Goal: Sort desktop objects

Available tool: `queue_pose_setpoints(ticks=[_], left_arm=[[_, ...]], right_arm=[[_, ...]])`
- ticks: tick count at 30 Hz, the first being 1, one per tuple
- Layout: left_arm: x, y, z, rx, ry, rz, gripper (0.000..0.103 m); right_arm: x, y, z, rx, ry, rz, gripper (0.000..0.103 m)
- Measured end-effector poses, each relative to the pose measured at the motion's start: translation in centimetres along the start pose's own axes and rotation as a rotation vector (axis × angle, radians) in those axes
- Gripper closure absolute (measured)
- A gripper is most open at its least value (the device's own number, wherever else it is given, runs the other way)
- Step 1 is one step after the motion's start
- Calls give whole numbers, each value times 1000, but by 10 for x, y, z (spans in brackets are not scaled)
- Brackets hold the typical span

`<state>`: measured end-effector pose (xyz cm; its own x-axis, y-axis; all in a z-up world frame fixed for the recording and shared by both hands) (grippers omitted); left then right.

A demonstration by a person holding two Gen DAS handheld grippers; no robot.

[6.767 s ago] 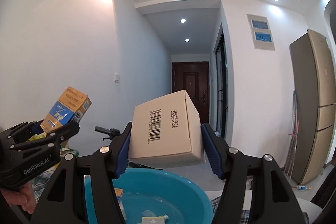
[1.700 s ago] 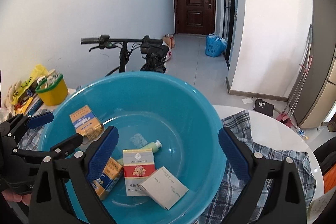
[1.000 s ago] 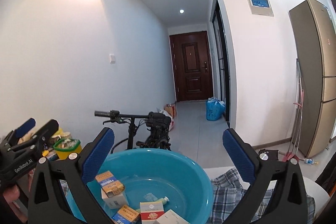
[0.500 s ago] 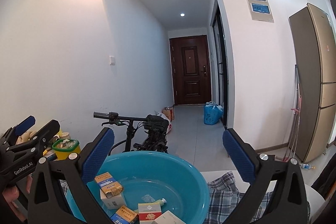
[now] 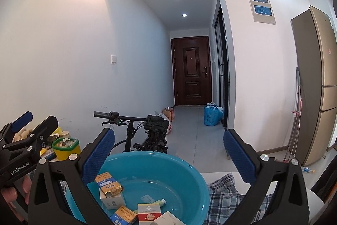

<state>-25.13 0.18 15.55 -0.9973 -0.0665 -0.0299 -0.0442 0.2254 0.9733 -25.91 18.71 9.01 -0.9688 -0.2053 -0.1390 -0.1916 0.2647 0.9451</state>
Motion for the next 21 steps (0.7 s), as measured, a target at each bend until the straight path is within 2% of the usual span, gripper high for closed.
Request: queue_pose_setpoints(ticks=[3,7,11,13,17,21], left_arm=[[-8,7,-2,-12,-22,9,0],[-22,12,-8,-29,-15,30,0],[-30,16,-6,26,-31,2,0],[-37,17,-9,31,-21,-3,0],[-53,20,-12,12,-45,13,0],[-70,29,-10,35,-59,21,0]], right_arm=[[-3,3,1,8,-6,6,0],[-10,5,-1,23,-30,14,0],[-13,1,-12,18,-31,-40,0],[-18,2,-15,3,-42,-34,0],[-35,6,-20,-11,-42,-26,0],[-51,12,-23,2,-32,-43,0]])
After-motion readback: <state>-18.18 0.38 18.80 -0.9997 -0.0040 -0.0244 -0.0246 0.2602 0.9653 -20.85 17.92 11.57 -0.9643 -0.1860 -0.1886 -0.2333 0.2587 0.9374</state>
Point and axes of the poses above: each gripper's, at about its wrist camera, not at the fingertips, and x roughly the way its jaws point, z to its right, y to its top, the point moved 7 cm from there along x, roughly the way its jaws point, and after that the axes turned 14 degrees about x, right-handed, at the moved point
